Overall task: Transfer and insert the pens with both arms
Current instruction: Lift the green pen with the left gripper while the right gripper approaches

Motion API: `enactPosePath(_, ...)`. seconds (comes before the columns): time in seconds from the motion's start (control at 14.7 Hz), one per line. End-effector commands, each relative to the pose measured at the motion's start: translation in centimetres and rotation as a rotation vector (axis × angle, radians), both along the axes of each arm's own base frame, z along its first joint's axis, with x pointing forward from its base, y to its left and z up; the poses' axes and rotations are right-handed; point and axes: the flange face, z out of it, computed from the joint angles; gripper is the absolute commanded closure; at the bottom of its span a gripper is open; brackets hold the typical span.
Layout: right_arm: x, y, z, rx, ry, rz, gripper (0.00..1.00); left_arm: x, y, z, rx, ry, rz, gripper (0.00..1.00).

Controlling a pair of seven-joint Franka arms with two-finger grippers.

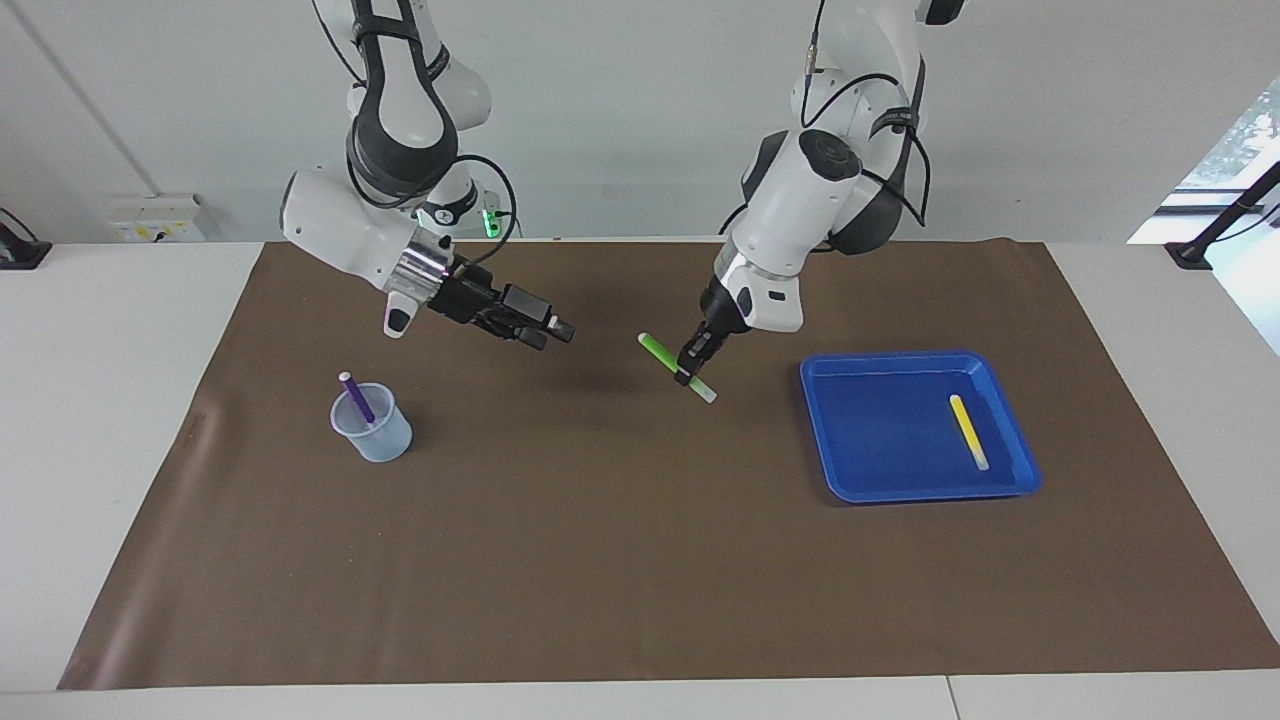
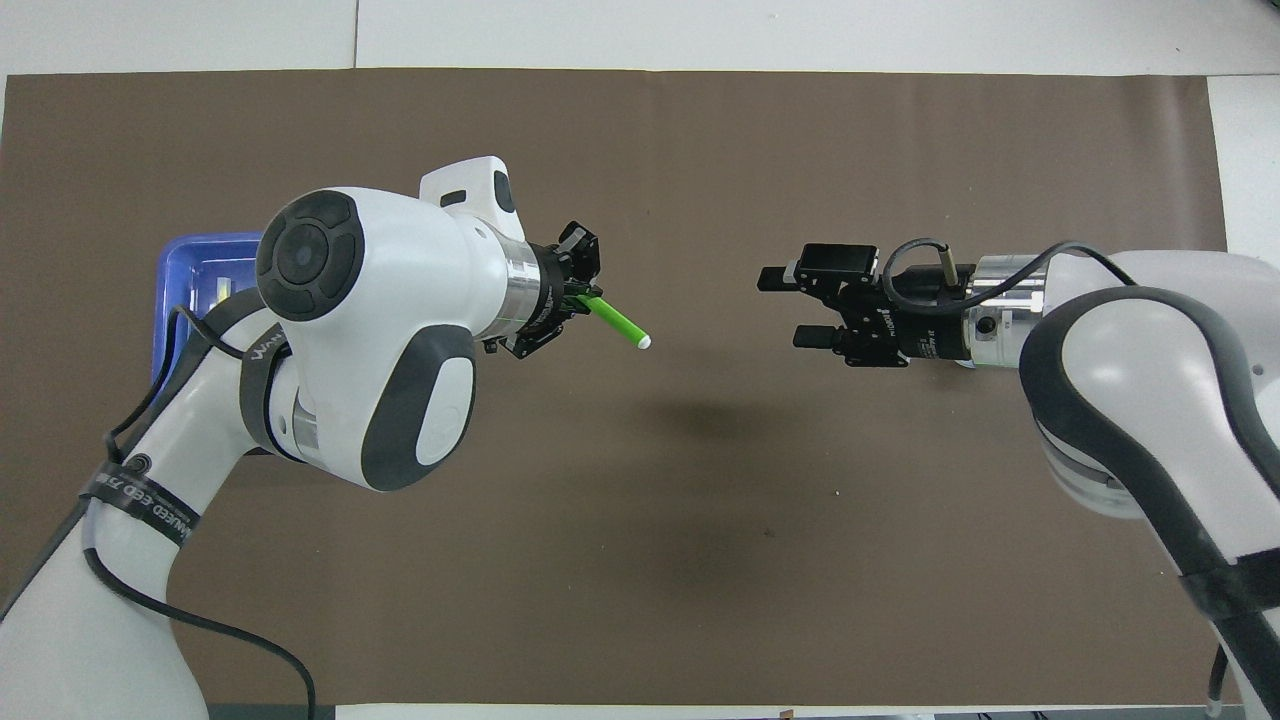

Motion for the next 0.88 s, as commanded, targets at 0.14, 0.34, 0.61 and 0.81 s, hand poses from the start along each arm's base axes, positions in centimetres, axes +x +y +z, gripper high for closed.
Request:
enactPosePath(0.14, -1.1, 0.2, -0.3, 0.016, 0.01, -0.037, 0.12, -1.3, -3.8, 1.5, -0.108, 0.007, 0.147, 1.0)
enactPosePath(0.34, -1.2, 0.9, 0.1, 0.051, 0.037, -0.04, 0.16, -2.0, -5.1, 1.7, -0.146, 0.017, 0.227, 1.0)
enactPosePath(0.61, -1.4, 1.2, 0.8, 0.078, 0.064, -0.01, 0.22, -2.0, -5.4, 1.5, -0.168, 0.042, 0.294, 1.0)
enactPosePath(0.81, -1.4, 1.1, 1.2, 0.082, 0.06, -0.008, 0.3, -1.8, -5.5, 1.5, -0.19, 0.062, 0.386, 1.0)
